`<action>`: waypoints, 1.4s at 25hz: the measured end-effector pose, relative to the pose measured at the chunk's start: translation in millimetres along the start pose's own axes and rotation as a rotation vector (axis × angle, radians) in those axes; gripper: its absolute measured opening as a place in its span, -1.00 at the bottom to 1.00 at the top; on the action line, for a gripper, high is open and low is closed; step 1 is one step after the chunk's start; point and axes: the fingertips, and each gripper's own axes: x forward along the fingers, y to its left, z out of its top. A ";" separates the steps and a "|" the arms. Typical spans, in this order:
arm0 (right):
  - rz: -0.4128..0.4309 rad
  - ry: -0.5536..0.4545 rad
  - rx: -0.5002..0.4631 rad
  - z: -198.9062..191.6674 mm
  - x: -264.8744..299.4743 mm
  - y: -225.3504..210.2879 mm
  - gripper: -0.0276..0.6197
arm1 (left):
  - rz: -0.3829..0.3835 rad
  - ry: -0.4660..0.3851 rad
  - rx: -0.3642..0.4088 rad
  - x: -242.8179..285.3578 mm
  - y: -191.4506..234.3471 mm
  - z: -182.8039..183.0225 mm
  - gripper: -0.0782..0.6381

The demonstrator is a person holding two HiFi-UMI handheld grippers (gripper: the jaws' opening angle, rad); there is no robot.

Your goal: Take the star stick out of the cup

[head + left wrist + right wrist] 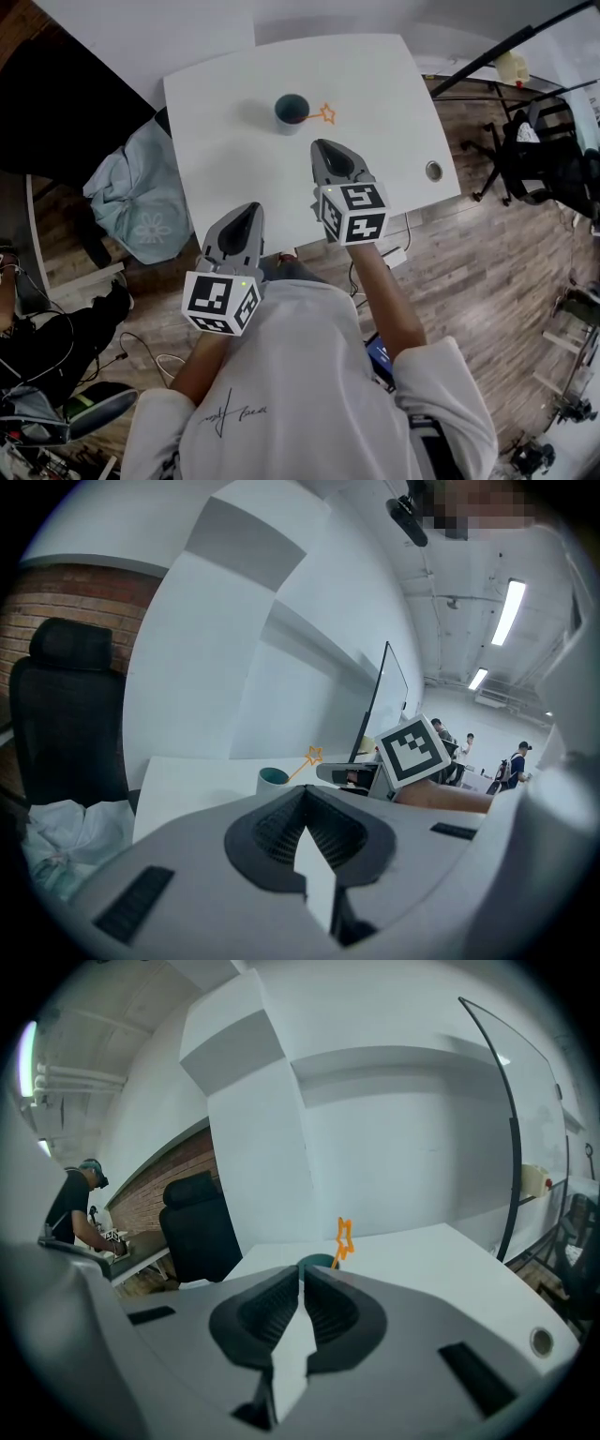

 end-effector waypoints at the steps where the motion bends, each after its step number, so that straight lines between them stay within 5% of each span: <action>1: -0.004 0.000 0.005 -0.7 2.6 -1.4 -0.88 | 0.001 0.002 0.000 0.8 1.0 0.3 -0.77; 35: -0.090 -0.031 0.152 -13.9 54.4 -34.0 -0.70 | 0.065 0.065 -0.028 4.7 31.1 -10.8 -0.77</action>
